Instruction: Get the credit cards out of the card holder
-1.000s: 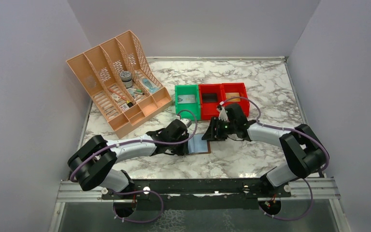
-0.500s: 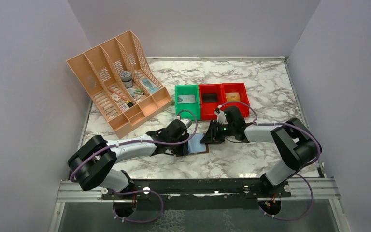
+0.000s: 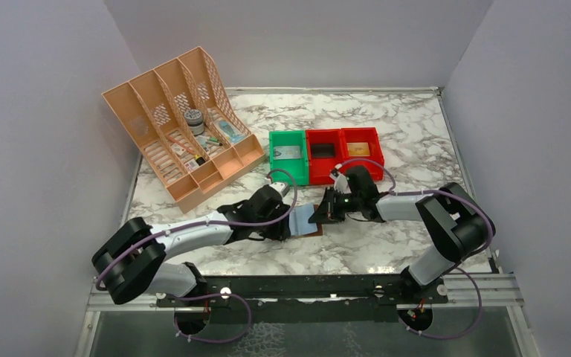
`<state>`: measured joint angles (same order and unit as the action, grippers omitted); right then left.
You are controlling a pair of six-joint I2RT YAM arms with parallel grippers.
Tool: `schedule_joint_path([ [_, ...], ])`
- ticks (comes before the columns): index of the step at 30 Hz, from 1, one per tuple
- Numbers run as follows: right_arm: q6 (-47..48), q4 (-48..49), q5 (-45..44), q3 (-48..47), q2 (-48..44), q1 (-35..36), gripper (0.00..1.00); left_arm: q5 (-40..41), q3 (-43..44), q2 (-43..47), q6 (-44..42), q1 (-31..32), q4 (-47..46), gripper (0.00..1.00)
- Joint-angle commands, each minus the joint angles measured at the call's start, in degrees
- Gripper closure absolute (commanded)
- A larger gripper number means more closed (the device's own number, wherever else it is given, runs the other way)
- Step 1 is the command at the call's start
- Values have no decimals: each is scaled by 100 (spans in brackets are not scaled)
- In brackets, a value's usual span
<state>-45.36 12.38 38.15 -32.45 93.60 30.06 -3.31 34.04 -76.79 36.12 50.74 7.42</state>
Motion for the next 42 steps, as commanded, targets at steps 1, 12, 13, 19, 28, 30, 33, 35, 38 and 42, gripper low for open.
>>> schedule_joint_path([
  [1, 189, -306, -454, 155, -331, 43, 99, 489, -149, 487, 316, 32, 21, 47],
  [12, 112, 109, -192, 608, -311, 43, 99, 601, -375, 542, 1449, 16, -735, 24],
  [13, 127, 108, -167, 582, -282, 42, 99, 591, -392, 528, 1518, 19, -779, 23],
  [19, 125, 135, -54, 520, -197, 43, 99, 508, -394, 348, 1589, 15, -841, 26],
  [28, 121, 69, -93, 529, -265, 43, 99, 597, -59, -73, 1527, 78, -88, 28],
  [30, 116, 67, -117, 535, -278, 41, 99, 658, -64, -76, 1442, 104, 32, 28],
  [33, 100, 63, -123, 532, -260, 39, 99, 827, 25, -76, 1314, 128, 360, 28],
  [35, 83, 83, -110, 538, -247, 42, 99, 898, 78, -37, 1255, 139, 520, 28],
  [38, 69, 158, -62, 556, -205, 43, 99, 746, 58, -56, 1213, 142, 325, 28],
  [42, 8, 333, 155, 546, -71, 43, 99, 74, -143, -414, 1349, 153, -923, 37],
])
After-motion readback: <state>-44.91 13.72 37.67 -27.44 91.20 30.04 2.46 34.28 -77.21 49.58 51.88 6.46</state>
